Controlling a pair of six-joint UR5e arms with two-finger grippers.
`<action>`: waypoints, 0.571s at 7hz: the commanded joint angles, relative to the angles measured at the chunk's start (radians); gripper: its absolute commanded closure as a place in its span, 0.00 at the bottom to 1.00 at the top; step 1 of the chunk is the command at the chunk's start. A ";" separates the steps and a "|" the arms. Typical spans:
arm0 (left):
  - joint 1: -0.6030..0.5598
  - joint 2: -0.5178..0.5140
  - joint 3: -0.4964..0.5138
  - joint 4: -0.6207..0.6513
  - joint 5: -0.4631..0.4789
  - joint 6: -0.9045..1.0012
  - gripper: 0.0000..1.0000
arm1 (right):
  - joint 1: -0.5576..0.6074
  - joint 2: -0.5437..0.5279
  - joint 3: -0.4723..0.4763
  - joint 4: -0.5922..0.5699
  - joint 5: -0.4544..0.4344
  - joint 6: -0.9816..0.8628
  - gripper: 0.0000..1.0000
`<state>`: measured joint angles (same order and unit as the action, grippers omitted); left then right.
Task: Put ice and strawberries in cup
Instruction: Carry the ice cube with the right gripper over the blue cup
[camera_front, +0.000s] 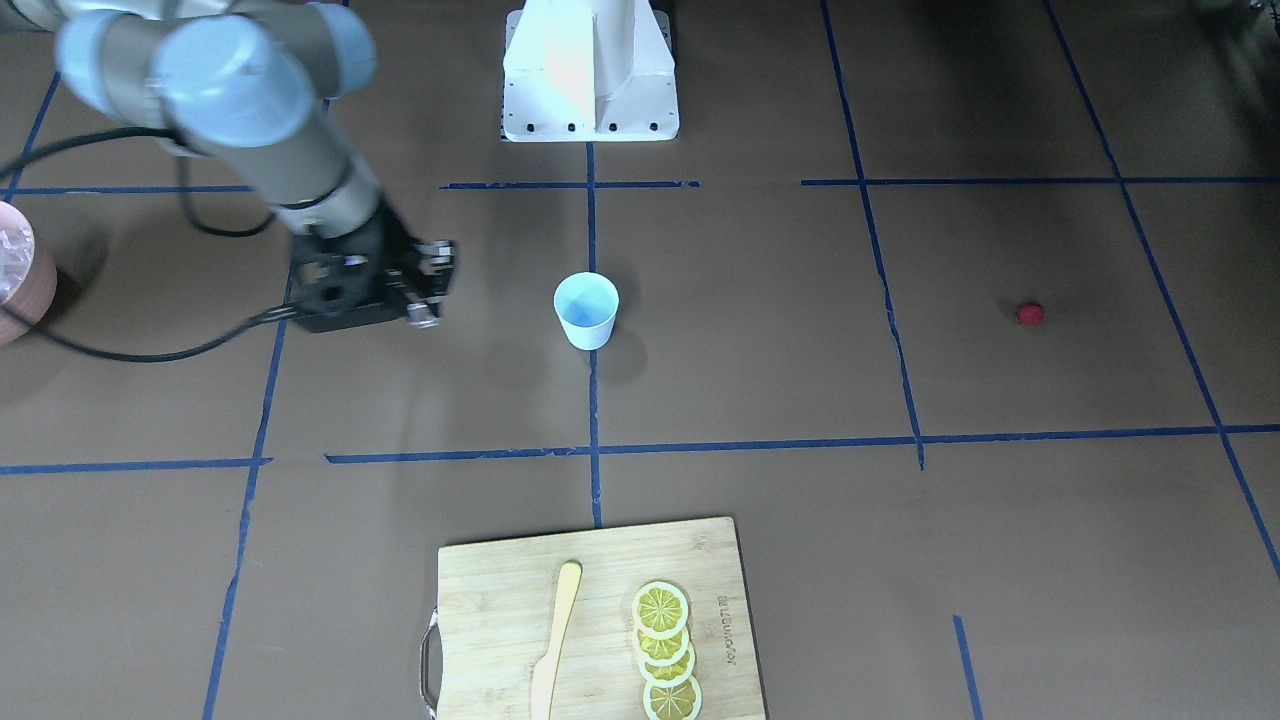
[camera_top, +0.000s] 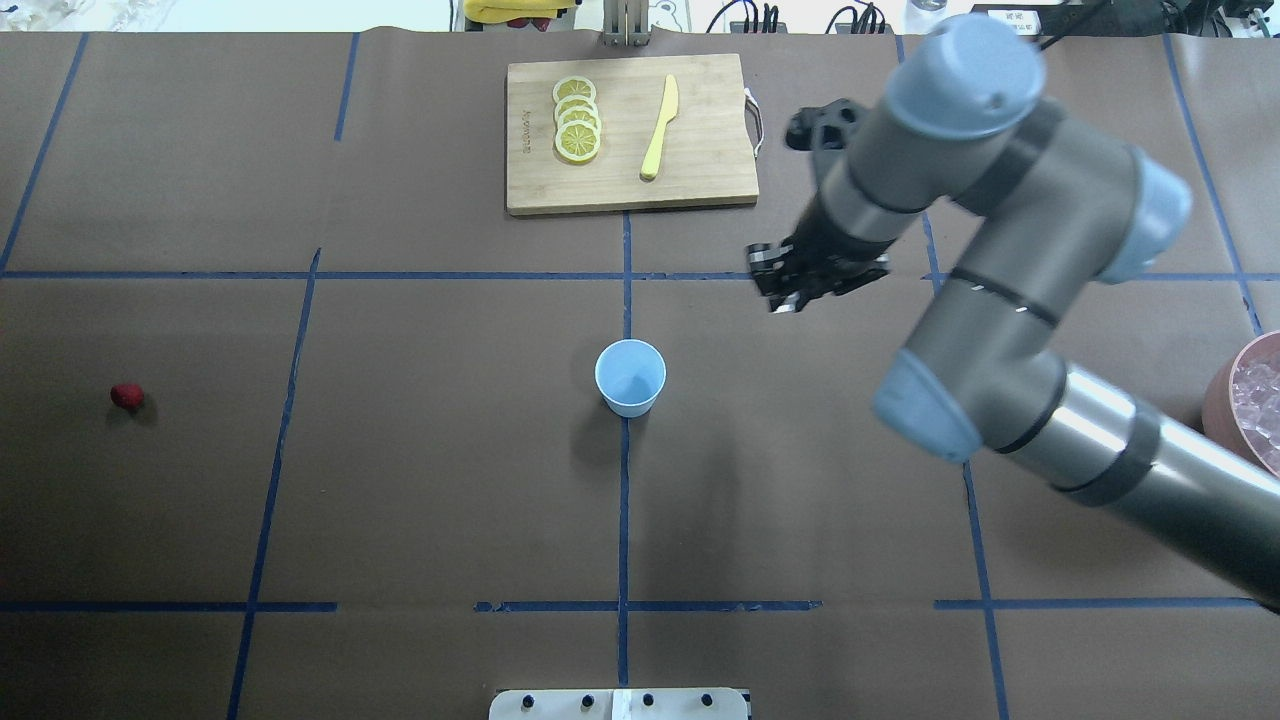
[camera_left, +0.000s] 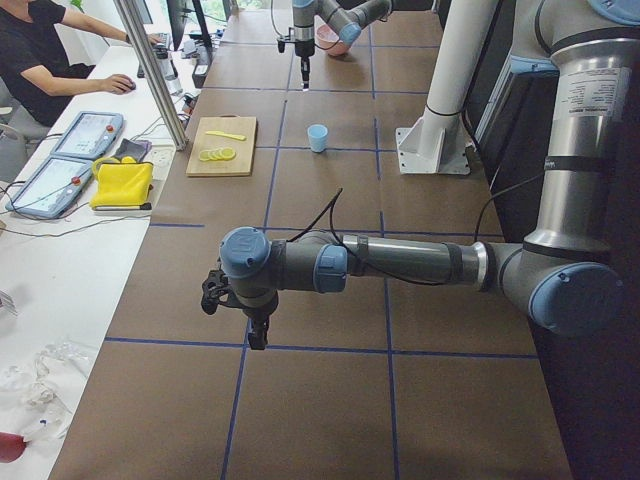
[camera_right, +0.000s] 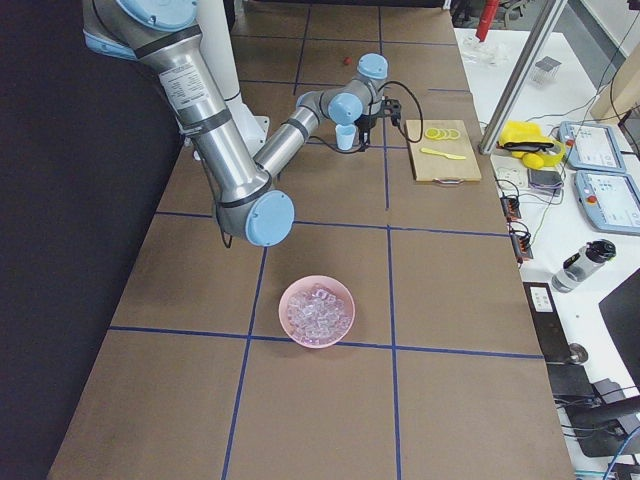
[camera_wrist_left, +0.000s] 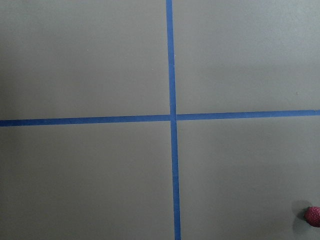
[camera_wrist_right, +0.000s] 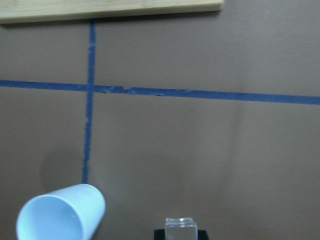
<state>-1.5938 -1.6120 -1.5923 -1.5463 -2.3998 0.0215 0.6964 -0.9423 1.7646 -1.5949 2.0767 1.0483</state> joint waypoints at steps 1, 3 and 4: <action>0.000 0.000 0.008 0.000 0.002 0.000 0.00 | -0.148 0.150 -0.087 0.001 -0.163 0.145 1.00; 0.000 0.003 0.011 0.000 0.002 0.000 0.00 | -0.190 0.197 -0.142 0.001 -0.200 0.150 0.99; 0.000 0.003 0.012 0.000 0.004 0.000 0.00 | -0.195 0.195 -0.140 -0.002 -0.201 0.150 0.99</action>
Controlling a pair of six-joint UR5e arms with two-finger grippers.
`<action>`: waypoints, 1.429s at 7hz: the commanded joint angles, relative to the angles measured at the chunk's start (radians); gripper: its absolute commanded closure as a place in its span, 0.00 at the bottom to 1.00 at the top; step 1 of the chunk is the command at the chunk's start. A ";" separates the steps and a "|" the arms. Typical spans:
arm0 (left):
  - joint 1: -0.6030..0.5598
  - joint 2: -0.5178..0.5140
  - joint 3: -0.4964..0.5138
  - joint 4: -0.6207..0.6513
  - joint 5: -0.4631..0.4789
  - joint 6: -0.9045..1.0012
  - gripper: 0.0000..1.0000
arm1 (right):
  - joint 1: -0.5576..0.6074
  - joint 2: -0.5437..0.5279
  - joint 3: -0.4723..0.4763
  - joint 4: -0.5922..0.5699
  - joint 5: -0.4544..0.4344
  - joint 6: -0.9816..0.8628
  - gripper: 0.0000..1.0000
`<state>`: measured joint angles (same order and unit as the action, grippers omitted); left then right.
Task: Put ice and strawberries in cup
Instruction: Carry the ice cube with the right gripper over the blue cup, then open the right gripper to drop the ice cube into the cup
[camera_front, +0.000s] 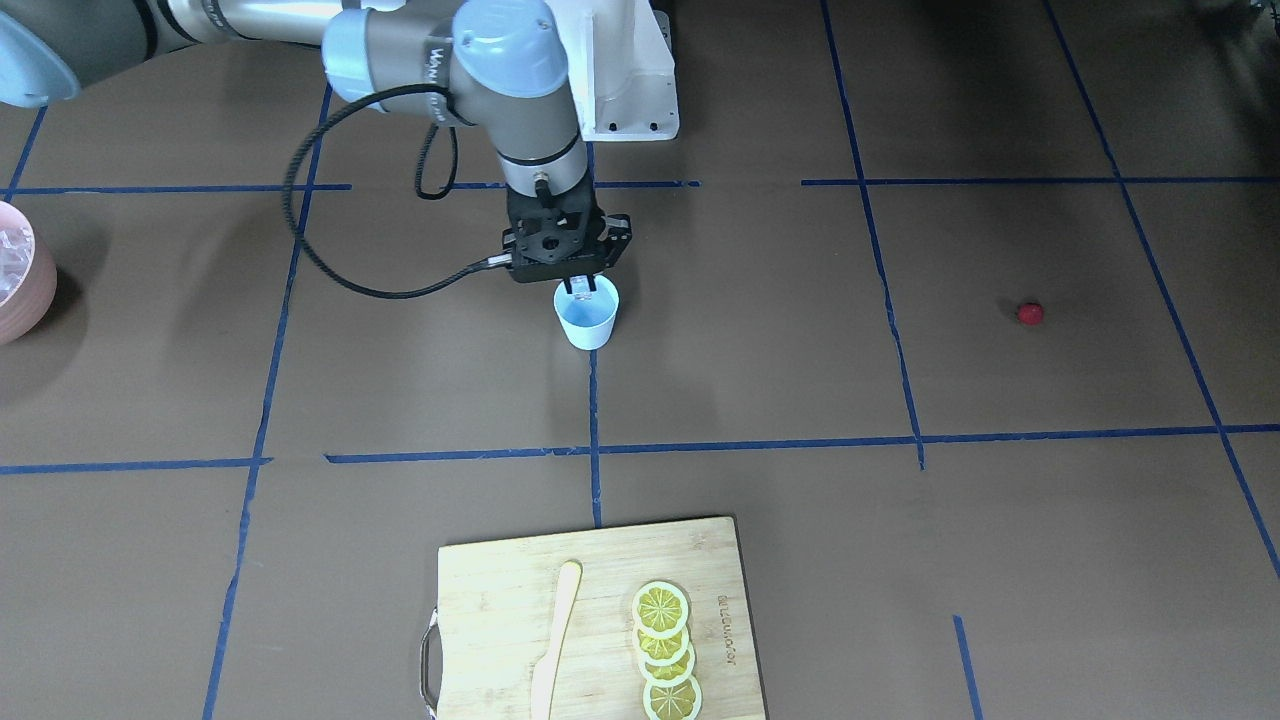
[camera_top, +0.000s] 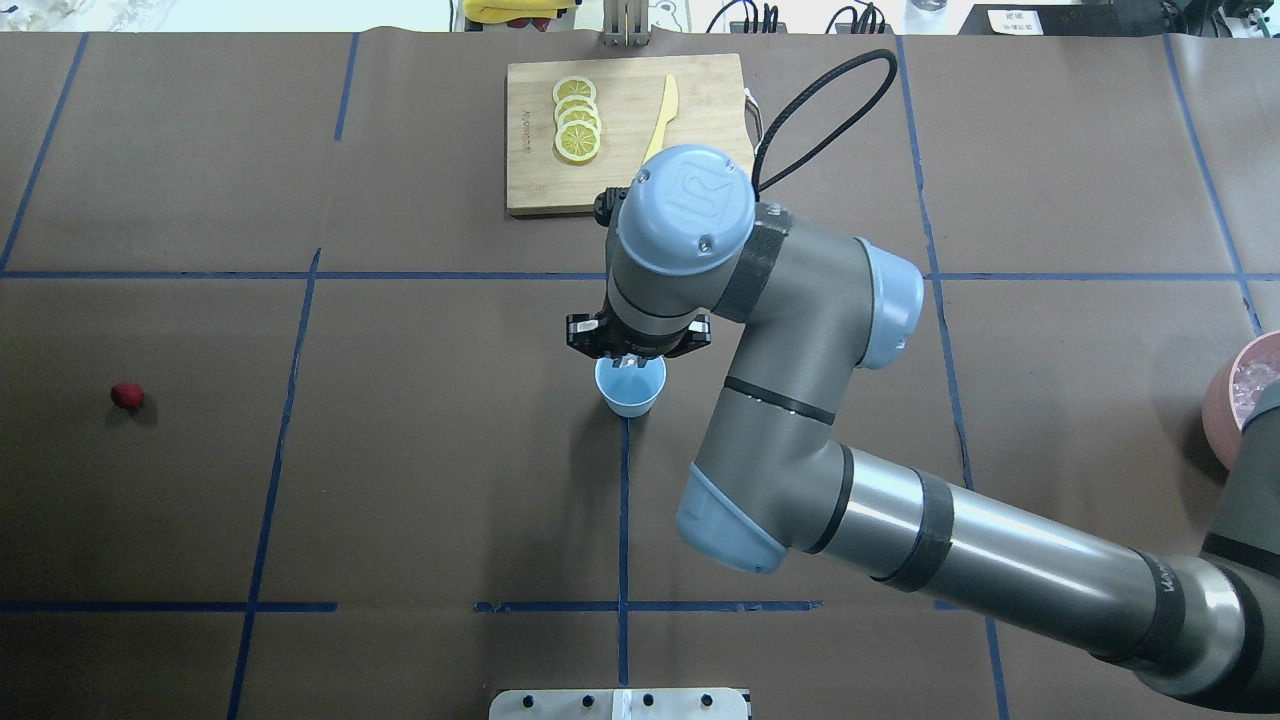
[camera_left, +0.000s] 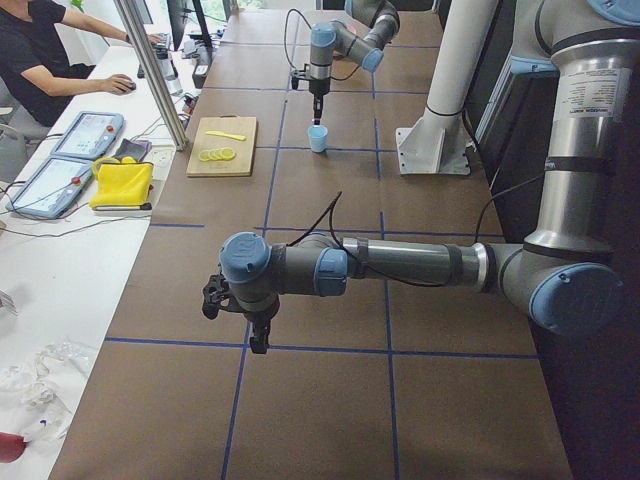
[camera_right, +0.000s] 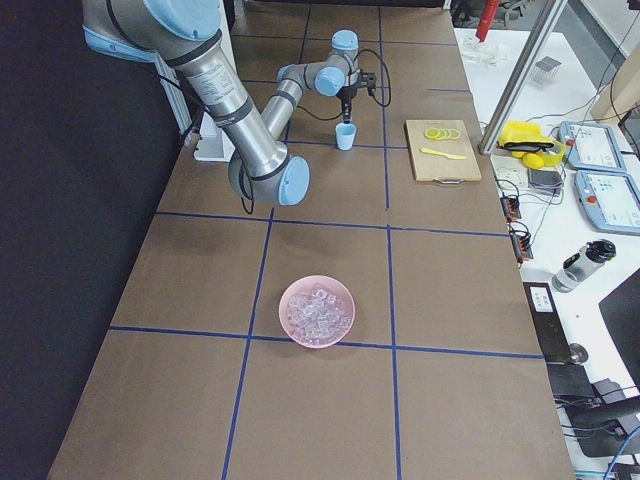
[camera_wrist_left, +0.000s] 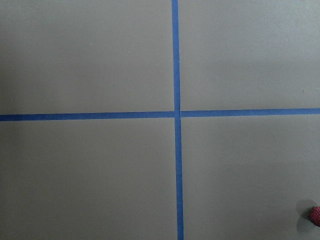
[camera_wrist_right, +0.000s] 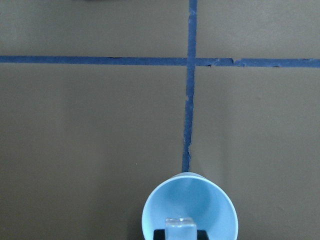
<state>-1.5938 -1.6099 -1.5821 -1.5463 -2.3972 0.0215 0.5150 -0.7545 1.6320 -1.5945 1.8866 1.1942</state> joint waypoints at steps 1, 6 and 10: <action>0.000 0.001 0.002 0.000 0.000 0.000 0.00 | -0.013 0.006 -0.008 -0.004 -0.011 0.005 0.98; 0.000 -0.002 0.001 0.000 -0.003 0.000 0.00 | -0.010 -0.009 -0.009 -0.005 -0.014 0.005 0.53; 0.000 -0.002 0.002 0.000 -0.002 0.000 0.00 | -0.012 -0.011 -0.006 -0.005 -0.027 0.005 0.08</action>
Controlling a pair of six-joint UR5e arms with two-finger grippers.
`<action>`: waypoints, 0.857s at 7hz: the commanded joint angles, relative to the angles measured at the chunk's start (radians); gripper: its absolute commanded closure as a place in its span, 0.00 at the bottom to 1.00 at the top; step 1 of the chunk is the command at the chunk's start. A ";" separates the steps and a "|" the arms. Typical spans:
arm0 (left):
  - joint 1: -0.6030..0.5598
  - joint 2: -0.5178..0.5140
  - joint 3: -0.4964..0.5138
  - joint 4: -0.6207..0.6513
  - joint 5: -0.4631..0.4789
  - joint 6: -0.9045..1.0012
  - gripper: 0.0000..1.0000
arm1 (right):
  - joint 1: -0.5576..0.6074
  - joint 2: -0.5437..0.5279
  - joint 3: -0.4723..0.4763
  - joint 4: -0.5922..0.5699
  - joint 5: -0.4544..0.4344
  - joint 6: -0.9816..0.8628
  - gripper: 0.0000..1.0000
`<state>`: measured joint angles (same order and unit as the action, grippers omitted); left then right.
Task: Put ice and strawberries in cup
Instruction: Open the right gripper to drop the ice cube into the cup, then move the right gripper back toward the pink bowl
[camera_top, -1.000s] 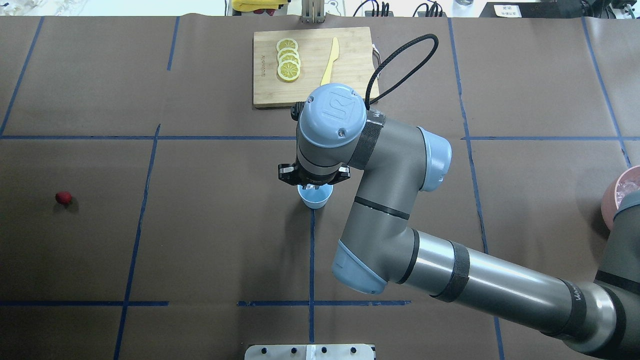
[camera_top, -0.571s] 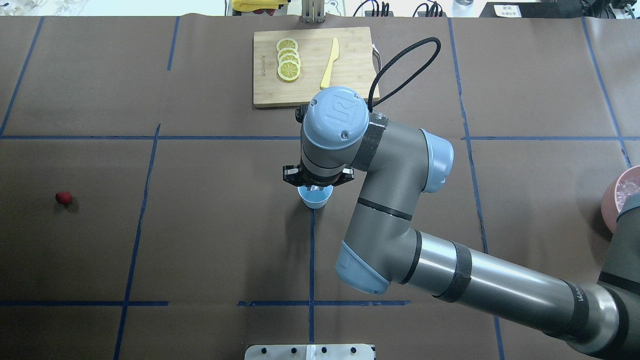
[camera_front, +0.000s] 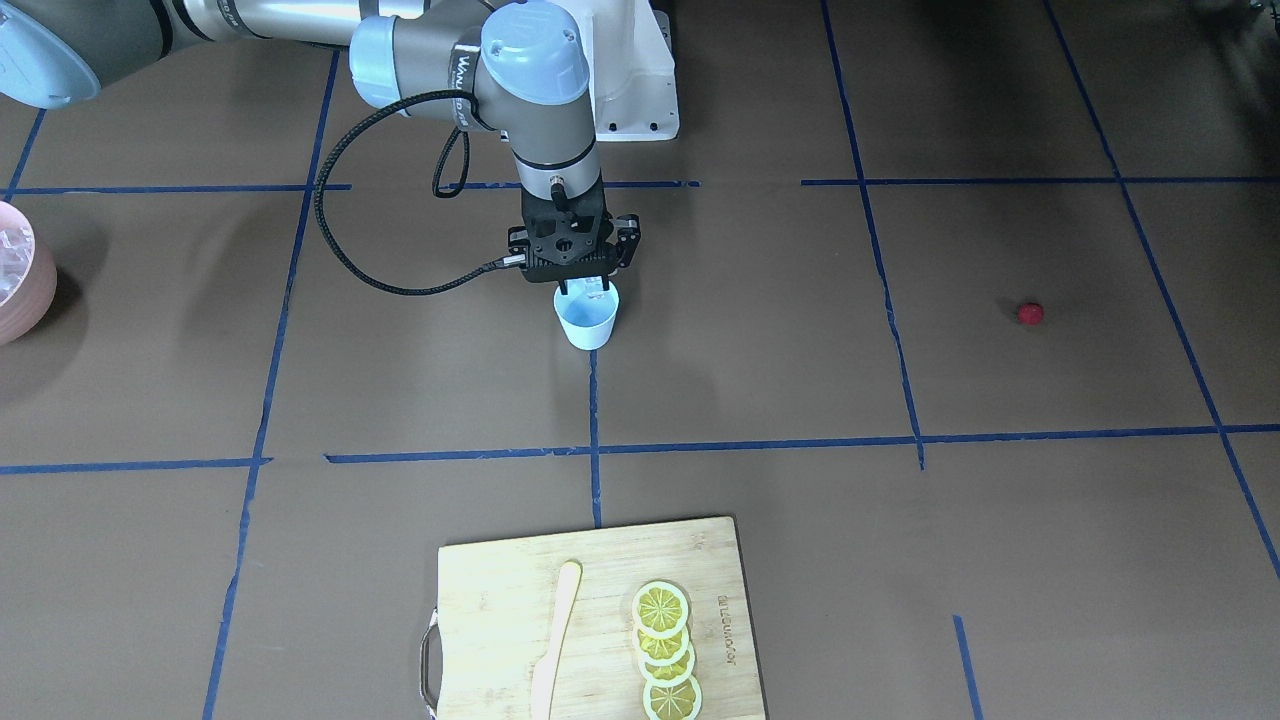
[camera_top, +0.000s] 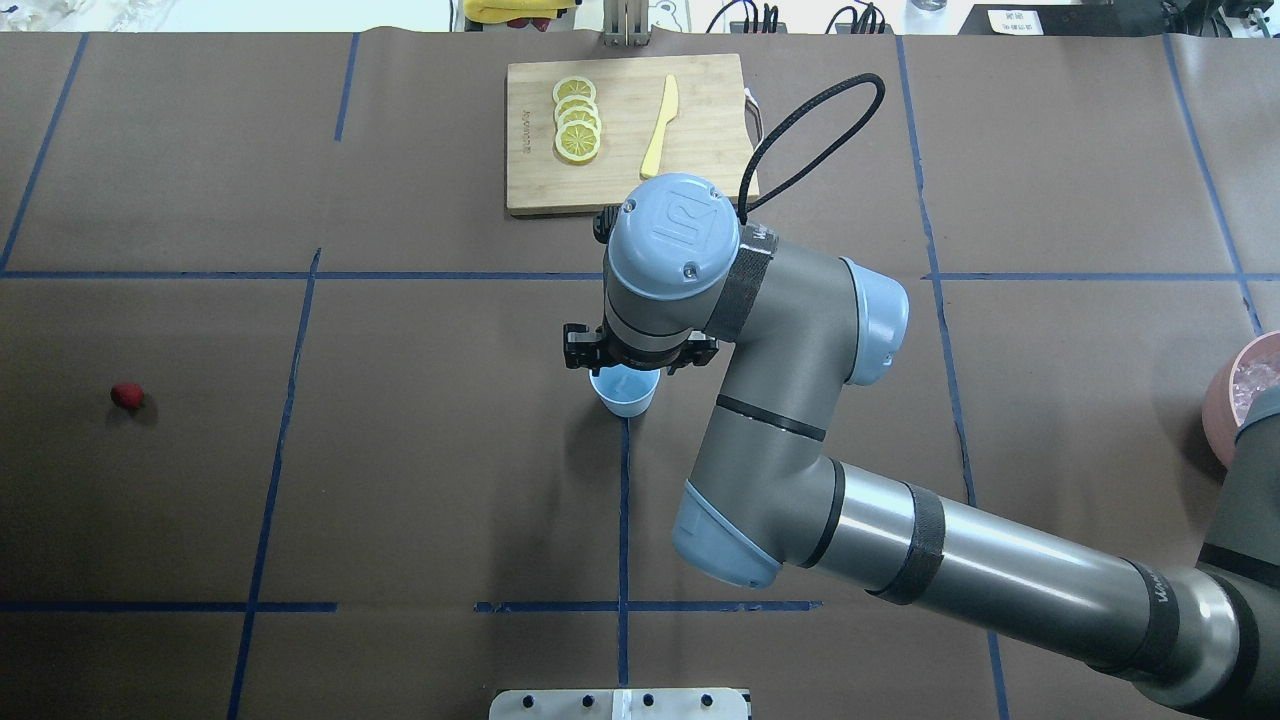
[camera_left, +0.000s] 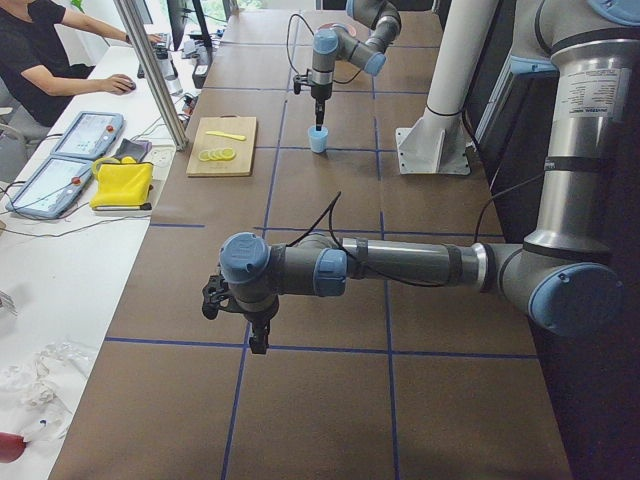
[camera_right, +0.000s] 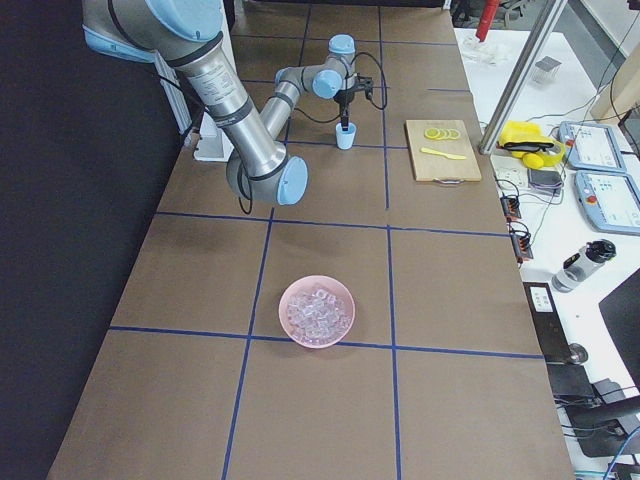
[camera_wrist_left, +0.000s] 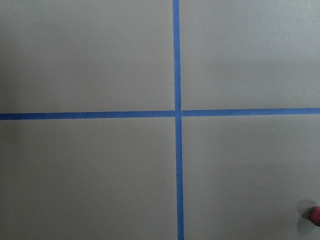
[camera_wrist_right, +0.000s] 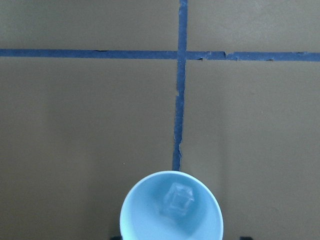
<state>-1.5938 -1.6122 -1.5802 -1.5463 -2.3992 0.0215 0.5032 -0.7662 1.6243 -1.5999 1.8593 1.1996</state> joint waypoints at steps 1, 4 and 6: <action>0.000 0.000 0.002 0.000 0.000 0.000 0.00 | 0.000 0.001 0.003 -0.002 0.000 0.000 0.06; 0.000 0.000 0.000 -0.002 -0.001 0.000 0.00 | 0.040 0.001 0.095 -0.148 0.000 0.000 0.01; 0.000 0.002 -0.004 -0.002 -0.003 0.000 0.00 | 0.119 -0.039 0.193 -0.233 0.017 -0.023 0.01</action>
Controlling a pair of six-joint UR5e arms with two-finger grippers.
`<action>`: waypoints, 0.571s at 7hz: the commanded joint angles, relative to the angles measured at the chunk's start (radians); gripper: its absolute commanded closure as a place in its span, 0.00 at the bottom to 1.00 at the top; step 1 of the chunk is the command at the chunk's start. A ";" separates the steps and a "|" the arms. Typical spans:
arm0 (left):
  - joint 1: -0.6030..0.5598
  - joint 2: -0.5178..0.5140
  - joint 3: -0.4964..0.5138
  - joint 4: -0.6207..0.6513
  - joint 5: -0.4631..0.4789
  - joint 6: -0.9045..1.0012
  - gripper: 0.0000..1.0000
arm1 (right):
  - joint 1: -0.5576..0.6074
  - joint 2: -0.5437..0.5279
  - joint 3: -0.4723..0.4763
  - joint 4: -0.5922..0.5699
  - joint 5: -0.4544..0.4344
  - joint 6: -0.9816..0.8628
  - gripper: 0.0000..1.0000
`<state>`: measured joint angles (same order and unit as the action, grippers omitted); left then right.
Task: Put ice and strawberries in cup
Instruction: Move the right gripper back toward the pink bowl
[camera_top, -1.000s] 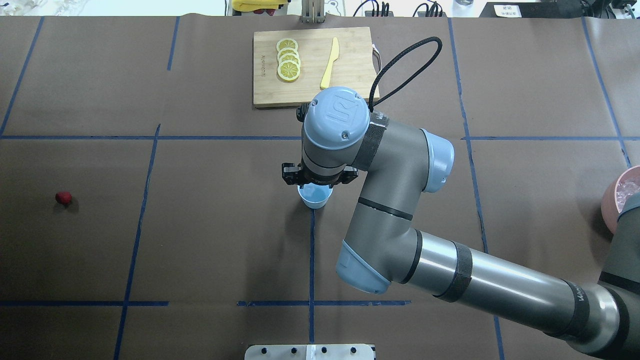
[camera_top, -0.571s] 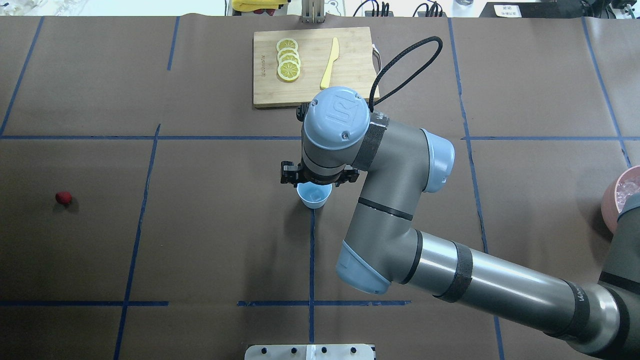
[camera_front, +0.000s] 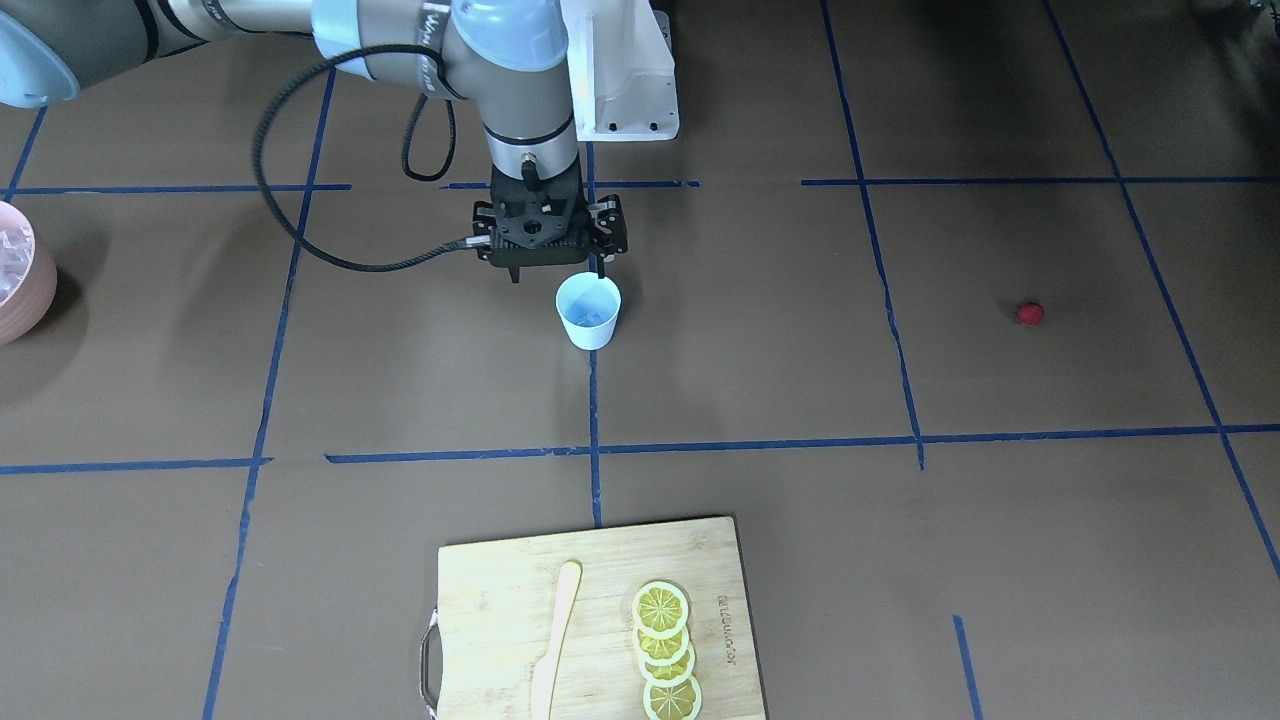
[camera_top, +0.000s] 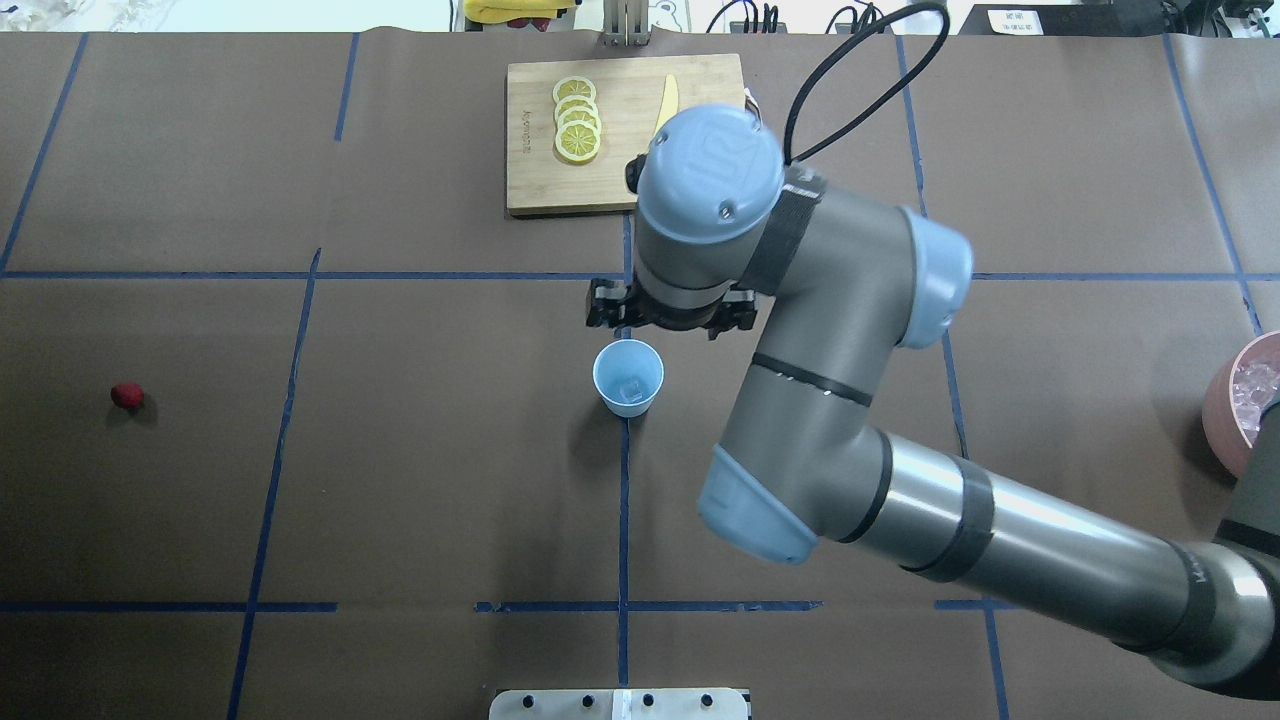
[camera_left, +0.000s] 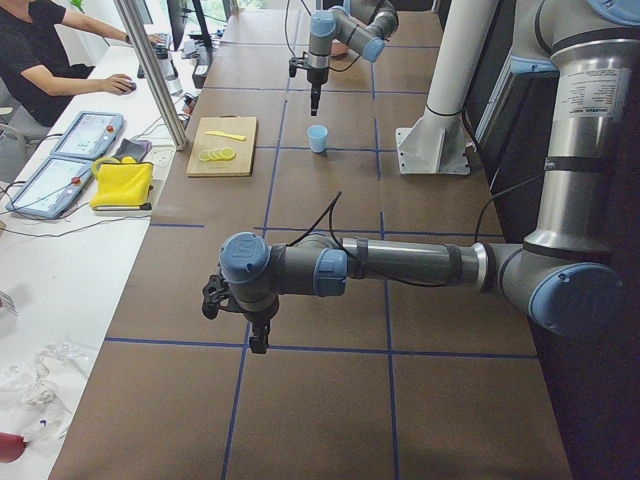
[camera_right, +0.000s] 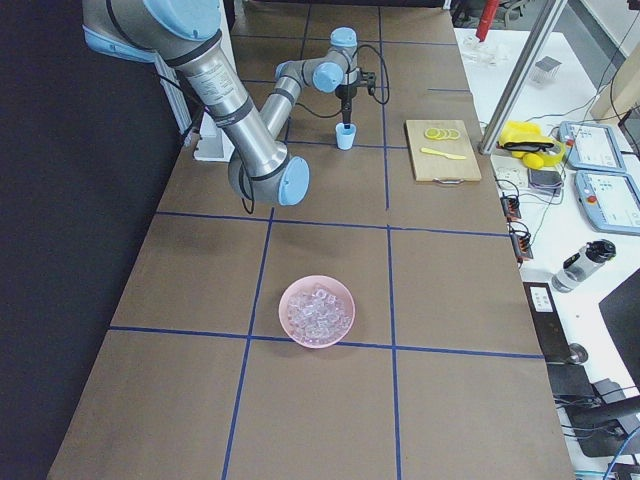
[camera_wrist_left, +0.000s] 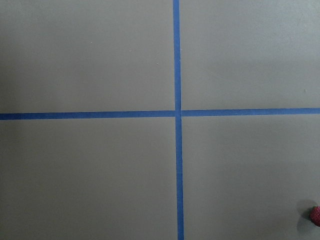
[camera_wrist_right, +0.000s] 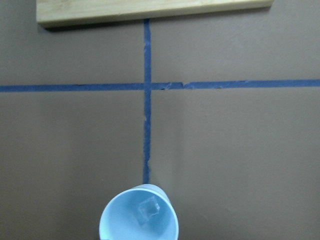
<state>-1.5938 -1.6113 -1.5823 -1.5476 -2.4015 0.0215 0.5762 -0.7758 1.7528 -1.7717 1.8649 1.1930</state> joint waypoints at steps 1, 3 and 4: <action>0.000 0.001 -0.002 0.000 -0.001 0.000 0.00 | 0.101 -0.121 0.156 -0.090 0.014 -0.109 0.01; 0.000 0.001 -0.008 0.000 -0.001 0.000 0.00 | 0.242 -0.343 0.298 -0.084 0.083 -0.425 0.01; 0.000 0.001 -0.008 0.000 -0.001 0.000 0.00 | 0.292 -0.447 0.345 -0.081 0.104 -0.511 0.01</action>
<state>-1.5938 -1.6107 -1.5892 -1.5478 -2.4022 0.0215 0.7973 -1.0942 2.0314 -1.8560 1.9354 0.8150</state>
